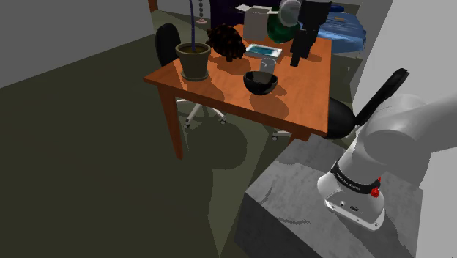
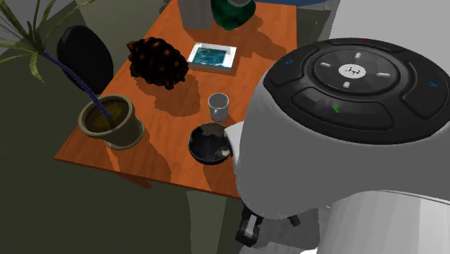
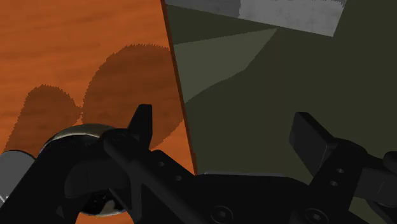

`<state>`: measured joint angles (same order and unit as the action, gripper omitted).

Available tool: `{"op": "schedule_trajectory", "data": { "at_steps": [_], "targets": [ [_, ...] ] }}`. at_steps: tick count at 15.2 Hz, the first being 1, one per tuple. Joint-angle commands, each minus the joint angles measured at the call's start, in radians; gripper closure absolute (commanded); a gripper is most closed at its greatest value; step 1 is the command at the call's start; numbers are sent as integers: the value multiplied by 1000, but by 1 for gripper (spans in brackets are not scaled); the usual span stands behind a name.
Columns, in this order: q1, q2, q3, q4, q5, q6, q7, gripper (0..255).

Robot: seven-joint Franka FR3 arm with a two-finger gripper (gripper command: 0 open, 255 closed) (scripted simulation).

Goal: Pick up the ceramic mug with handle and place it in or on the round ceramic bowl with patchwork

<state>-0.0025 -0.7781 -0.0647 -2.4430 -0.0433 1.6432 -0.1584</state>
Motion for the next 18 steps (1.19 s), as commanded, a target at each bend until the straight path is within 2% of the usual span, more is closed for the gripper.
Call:
{"op": "schedule_trajectory", "data": {
  "at_steps": [1, 10, 18],
  "targets": [
    [0, 0, 0, 0, 0, 0, 0, 0],
    [-37, 268, -159, 98, -53, 180, -162, 0],
    [-49, 553, -285, 270, -10, 292, -324, 0]
  ]
}}
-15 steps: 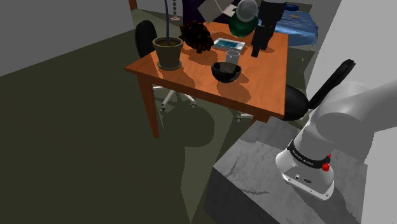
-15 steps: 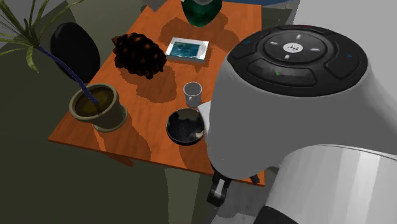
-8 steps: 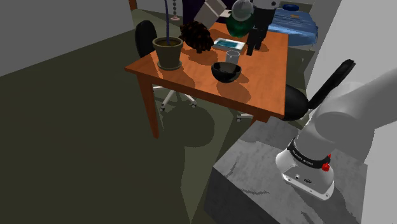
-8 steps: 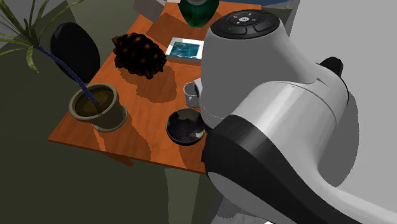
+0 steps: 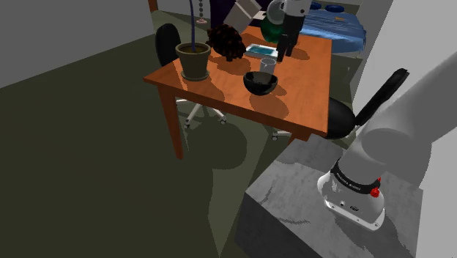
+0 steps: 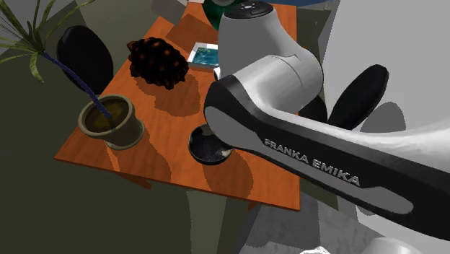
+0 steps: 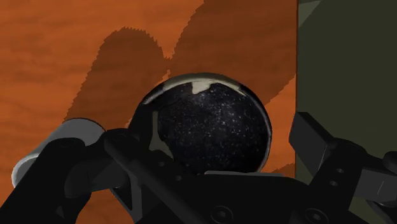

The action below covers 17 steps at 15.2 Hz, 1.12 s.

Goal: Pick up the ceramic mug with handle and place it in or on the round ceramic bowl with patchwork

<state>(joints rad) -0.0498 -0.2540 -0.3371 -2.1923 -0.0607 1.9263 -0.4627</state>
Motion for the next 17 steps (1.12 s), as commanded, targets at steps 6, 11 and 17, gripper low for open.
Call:
{"op": "schedule_trajectory", "data": {
  "at_steps": [6, 11, 17],
  "targets": [
    [-27, 266, -80, 202, 104, 45, -157, 0],
    [-81, 476, -102, 394, 208, 34, -265, 0],
    [-187, 739, -89, 691, 320, -30, -355, 0]
  ]
}}
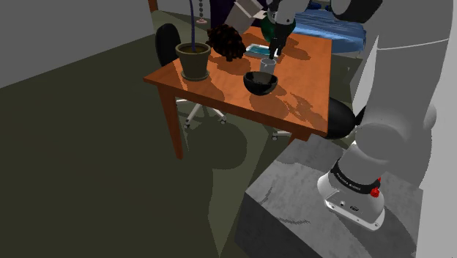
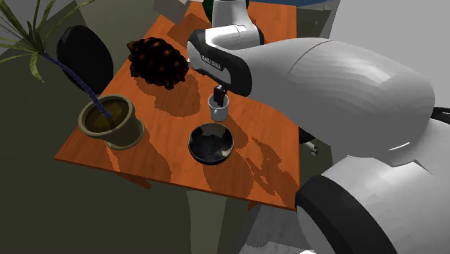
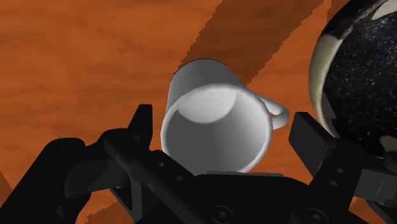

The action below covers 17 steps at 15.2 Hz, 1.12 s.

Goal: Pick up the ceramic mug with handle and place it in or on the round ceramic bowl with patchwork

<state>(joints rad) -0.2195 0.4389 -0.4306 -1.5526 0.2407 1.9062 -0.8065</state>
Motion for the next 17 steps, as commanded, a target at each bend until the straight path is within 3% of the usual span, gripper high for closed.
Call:
{"op": "schedule_trajectory", "data": {
  "at_steps": [1, 3, 11, 17],
  "targets": [
    [-39, 93, 10, 111, 34, -26, -21, 0],
    [-76, 172, 20, 219, 57, -58, -32, 0],
    [-70, 194, 29, 151, 70, 29, -43, 0],
    [-70, 194, 29, 151, 70, 29, -43, 0]
  ]
}}
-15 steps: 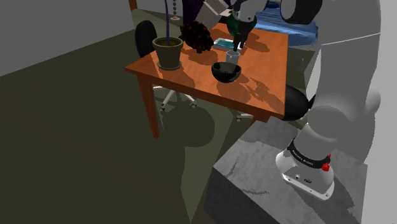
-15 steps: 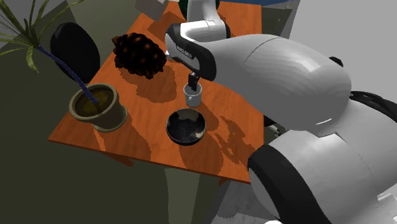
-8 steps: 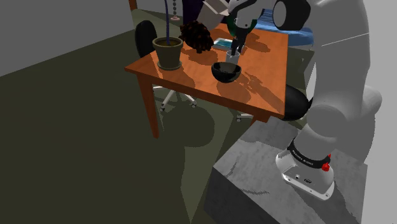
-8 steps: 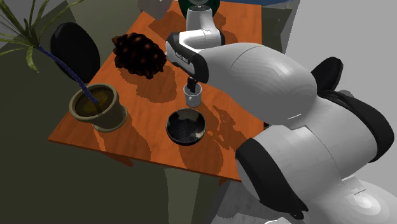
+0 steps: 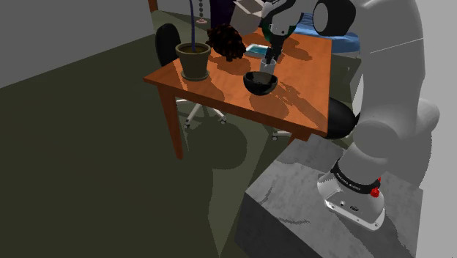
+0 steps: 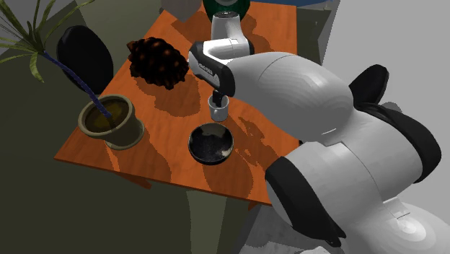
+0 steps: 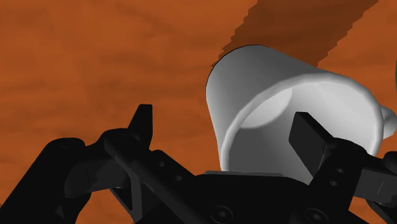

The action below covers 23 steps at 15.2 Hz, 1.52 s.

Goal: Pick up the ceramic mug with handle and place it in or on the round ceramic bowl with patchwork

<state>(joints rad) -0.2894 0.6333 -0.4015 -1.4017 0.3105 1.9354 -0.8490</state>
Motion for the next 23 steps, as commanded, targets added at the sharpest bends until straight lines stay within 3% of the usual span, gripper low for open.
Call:
{"op": "schedule_trajectory", "data": {
  "at_steps": [1, 2, 11, 23],
  "targets": [
    [0, 0, 0, 0, 0, 0, 0, 0],
    [0, 0, 0, 0, 0, 0, 0, 255],
    [0, 0, 0, 0, 0, 0, 0, 255],
    [-6, -40, -12, 100, -21, -135, 22, 255]
  ]
}}
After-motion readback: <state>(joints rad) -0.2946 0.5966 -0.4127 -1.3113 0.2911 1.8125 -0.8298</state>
